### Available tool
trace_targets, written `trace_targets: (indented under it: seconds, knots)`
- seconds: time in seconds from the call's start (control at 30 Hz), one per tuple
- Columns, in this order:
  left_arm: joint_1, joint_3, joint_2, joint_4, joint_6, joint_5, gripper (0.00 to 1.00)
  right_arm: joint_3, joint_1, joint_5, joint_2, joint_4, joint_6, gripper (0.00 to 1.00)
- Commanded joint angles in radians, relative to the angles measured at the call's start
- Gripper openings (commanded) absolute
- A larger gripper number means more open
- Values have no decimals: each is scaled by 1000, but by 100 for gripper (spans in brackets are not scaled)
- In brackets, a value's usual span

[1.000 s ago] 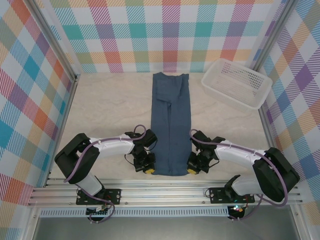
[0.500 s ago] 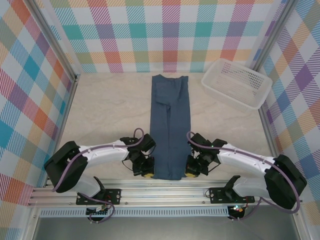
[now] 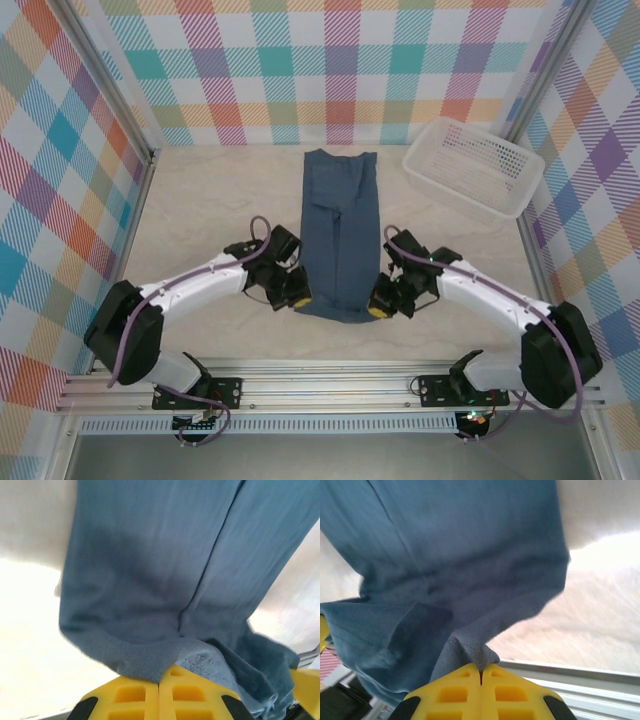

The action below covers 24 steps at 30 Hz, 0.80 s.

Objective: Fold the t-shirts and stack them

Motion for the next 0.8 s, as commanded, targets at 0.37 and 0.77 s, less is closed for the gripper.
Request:
trace_targets:
  seconds: [0.37,0.77]
  knots:
    - [217,471,335,-92,152,-38,0,485,-188,28,389,-35,-208,0]
    - [290,863,645,-134,228,-11,0,840,-269,61,701,-89,-248,0]
